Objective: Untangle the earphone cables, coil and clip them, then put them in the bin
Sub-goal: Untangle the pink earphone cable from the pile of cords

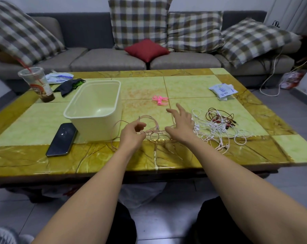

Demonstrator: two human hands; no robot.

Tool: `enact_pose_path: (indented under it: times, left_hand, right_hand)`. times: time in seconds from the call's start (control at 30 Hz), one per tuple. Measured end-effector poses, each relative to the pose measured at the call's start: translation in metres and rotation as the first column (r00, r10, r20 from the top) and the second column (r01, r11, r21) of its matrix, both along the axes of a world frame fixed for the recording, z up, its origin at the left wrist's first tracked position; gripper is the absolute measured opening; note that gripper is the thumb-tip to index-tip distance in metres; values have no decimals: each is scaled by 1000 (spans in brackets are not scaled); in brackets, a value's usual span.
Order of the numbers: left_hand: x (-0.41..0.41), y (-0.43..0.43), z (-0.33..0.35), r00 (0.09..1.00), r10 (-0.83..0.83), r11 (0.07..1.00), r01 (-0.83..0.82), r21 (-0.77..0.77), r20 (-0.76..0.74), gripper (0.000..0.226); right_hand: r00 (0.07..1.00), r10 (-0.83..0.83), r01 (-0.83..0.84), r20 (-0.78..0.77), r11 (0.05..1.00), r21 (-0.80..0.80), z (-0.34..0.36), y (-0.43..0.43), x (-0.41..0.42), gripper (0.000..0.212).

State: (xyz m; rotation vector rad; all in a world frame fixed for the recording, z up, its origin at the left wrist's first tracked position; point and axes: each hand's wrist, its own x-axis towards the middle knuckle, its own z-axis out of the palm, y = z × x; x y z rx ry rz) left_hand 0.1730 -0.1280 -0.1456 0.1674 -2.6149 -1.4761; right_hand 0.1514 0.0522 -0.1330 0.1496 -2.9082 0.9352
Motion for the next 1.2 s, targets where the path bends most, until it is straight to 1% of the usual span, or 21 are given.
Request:
enact_pose_path:
  times: [0.07, 0.1, 0.17, 0.23, 0.33, 0.43, 0.47, 0.53, 0.6, 0.63, 0.7, 0.73, 0.77, 0.83, 0.9, 0.93, 0.97, 1.03, 1.1, 1.13, 1.2]
  left_hand:
    - [2, 3, 2, 999, -50, 999, 50, -10, -5, 32]
    - [3, 4, 2, 998, -64, 997, 64, -47, 0, 32]
    - [3, 2, 1, 996, -75, 980, 81, -180, 41, 28]
    - [1, -2, -3, 989, -83, 939, 120, -322, 126, 19]
    - [-2, -7, -9, 979, -66, 919, 135, -371, 193, 23]
    - [-3, -11, -11, 976, -17, 903, 108, -415, 216, 27]
    - [-3, -12, -11, 978, -2, 897, 94, -432, 209, 26]
    - [-4, -16, -14, 986, 19, 900, 56, -433, 166, 22]
    - [-6, -20, -15, 993, 34, 926, 12, -378, 114, 22]
    - [-5, -21, -14, 995, 51, 943, -18, -333, 90, 24]
    - [-7, -24, -12, 996, 93, 971, -86, -224, 17, 25]
    - [-8, -26, -11, 994, 109, 977, -110, -180, -18, 24]
    - [-8, -27, -10, 992, 120, 980, -122, -157, -28, 24]
    - [-5, -30, -10, 992, 125, 977, -124, -173, -2, 22]
    - [-1, -32, -11, 991, 135, 964, -127, -234, 19, 20]
    - [1, -33, -10, 989, 147, 958, -139, -253, 14, 20]
    - [3, -34, -9, 987, 162, 953, -159, -257, -8, 19]
    - [6, -33, -3, 976, 203, 945, -216, -246, -77, 18]
    - [7, -32, 1, 965, 236, 934, -258, -247, -114, 20]
    - [8, -30, 2, 966, 239, 926, -258, -276, -101, 25]
    - [11, -28, 2, 968, 251, 893, -233, -386, -5, 36]
  right_hand:
    - [972, 188, -175, 145, 980, -97, -2, -5, 1, 53]
    - [930, 284, -266, 234, 958, -108, -5, -7, 4, 42]
    - [872, 368, -389, 324, 921, 2, -11, -11, 8, 22]
    - [868, 352, -370, 350, 929, -16, -13, -11, 6, 10]
    - [799, 367, -321, 477, 930, -178, -6, -10, 2, 16]
    - [769, 326, -299, 549, 944, -140, 0, -13, -4, 19]
    - [784, 296, -287, 545, 952, -104, 1, -14, -6, 21]
    - [869, 207, -221, 449, 975, -20, 0, -16, -13, 23]
    - [966, 95, -116, 242, 990, 75, -3, -19, -18, 18]
    - [989, 63, -77, 132, 992, 99, -4, -21, -20, 14]
    - [994, 112, -111, -17, 991, 70, -4, -27, -21, 14]
    - [982, 186, -185, -32, 982, 25, -3, -30, -22, 19]
    - [960, 280, -280, -2, 960, -30, -3, -33, -20, 25]
    - [885, 437, -432, 163, 899, -65, -5, -38, -14, 31]
    - [818, 498, -538, 287, 839, 77, -10, -38, -7, 22]
    - [822, 477, -543, 312, 822, 173, -13, -36, -6, 11]
    - [841, 443, -522, 312, 817, 246, -13, -32, -6, 8]
    - [897, 339, -422, 282, 847, 325, -12, -21, -5, 26]
    - [940, 222, -303, 258, 892, 336, -11, -10, -8, 16]
    - [953, 171, -251, 251, 907, 338, -10, -5, -9, 8]
    - [959, 109, -198, 261, 918, 344, -9, 3, -11, 15]
